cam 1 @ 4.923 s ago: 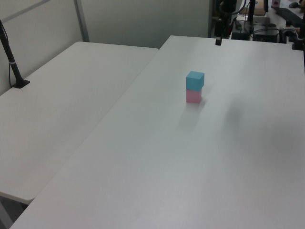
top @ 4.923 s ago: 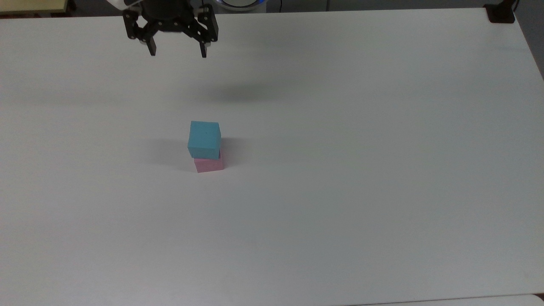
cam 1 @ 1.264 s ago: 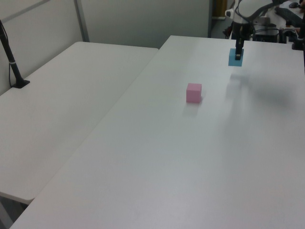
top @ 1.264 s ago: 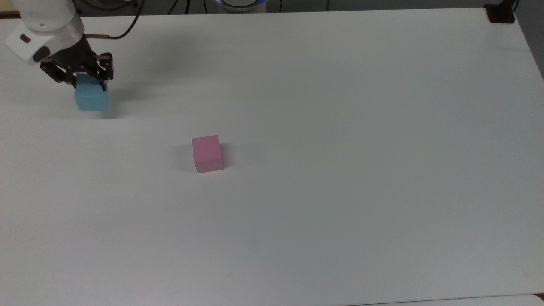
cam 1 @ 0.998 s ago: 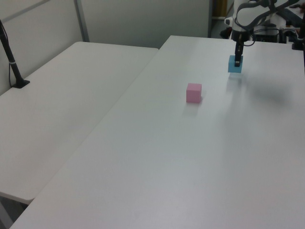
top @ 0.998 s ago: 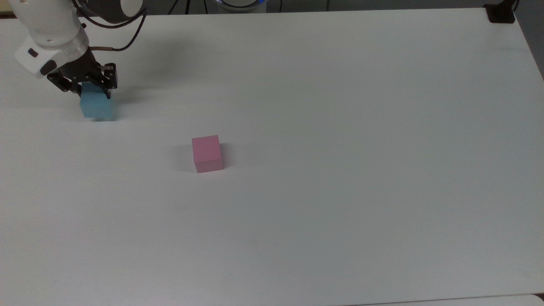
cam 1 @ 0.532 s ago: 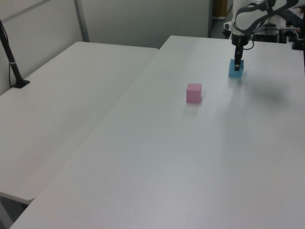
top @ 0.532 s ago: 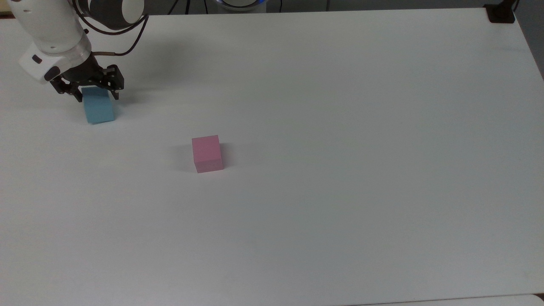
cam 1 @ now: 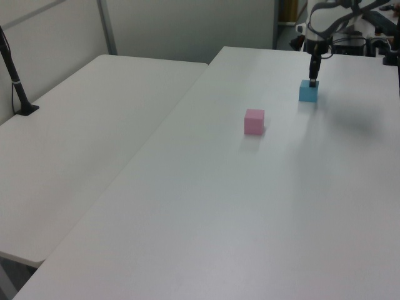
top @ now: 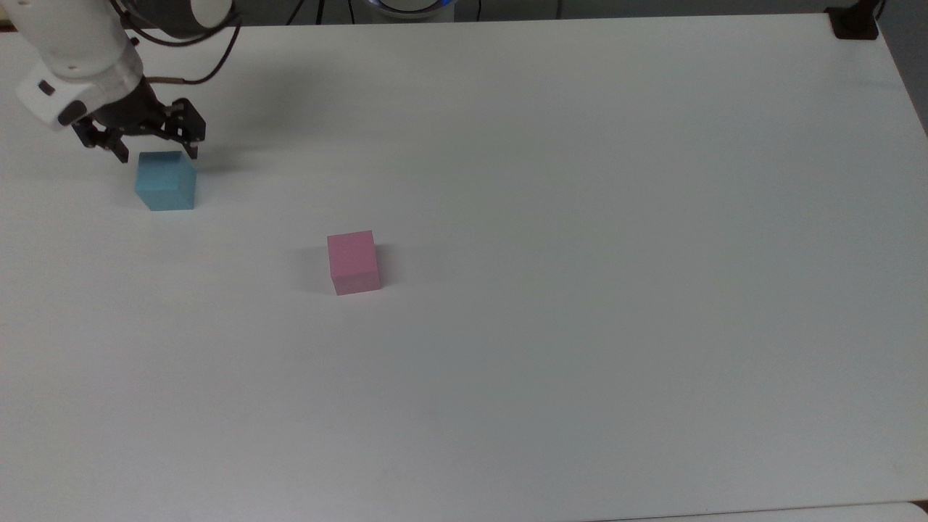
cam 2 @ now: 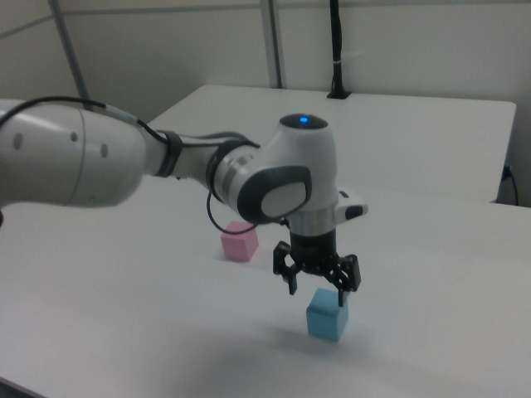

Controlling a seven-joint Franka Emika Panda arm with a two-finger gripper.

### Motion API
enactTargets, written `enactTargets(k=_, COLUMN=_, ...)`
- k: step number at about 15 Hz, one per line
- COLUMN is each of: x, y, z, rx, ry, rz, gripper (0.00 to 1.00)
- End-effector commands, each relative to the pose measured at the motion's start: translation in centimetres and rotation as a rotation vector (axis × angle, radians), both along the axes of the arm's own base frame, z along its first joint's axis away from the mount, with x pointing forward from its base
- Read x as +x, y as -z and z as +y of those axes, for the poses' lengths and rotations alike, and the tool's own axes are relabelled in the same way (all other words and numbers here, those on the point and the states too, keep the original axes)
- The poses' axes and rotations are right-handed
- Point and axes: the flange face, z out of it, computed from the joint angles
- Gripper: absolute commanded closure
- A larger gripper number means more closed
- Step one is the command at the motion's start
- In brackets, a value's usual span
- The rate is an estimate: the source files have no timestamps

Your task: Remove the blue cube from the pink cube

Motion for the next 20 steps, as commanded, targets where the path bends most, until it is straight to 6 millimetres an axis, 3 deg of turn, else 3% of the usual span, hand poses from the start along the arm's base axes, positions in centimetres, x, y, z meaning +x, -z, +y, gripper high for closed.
enactTargets(k=1, x=-2.3, y=-8.6, z=1.6, rx=0.069, ry=0.031, rz=0.010, gripper=0.00)
enactTargets(k=2, x=-3.2, y=-11.9, z=2.6, rx=0.093, ry=0.073, rz=0.009, gripper=0.00)
enactTargets(k=4, x=-4.0, y=-16.2, z=4.4, rx=0.113, ry=0.164, rz=0.004, gripper=0.00)
enactTargets(k=8, x=-2.9, y=-21.3, z=12.2, rx=0.108, ry=0.334, rz=0.043, gripper=0.00)
enactTargets(k=11, x=-1.9, y=-23.1, z=17.0, rx=0.091, ry=0.506, rz=0.025, gripper=0.00)
enactTargets(k=13, x=-1.7, y=-23.7, z=19.7, rx=0.086, ry=0.474, rz=0.016, gripper=0.00)
enactTargets(k=17, x=-1.0, y=-24.6, z=22.4, rx=-0.001, ry=0.315, rz=-0.042, gripper=0.00)
enactTargets(k=20, x=-0.3, y=-24.8, z=22.6, rx=-0.046, ry=0.256, rz=-0.096, gripper=0.00)
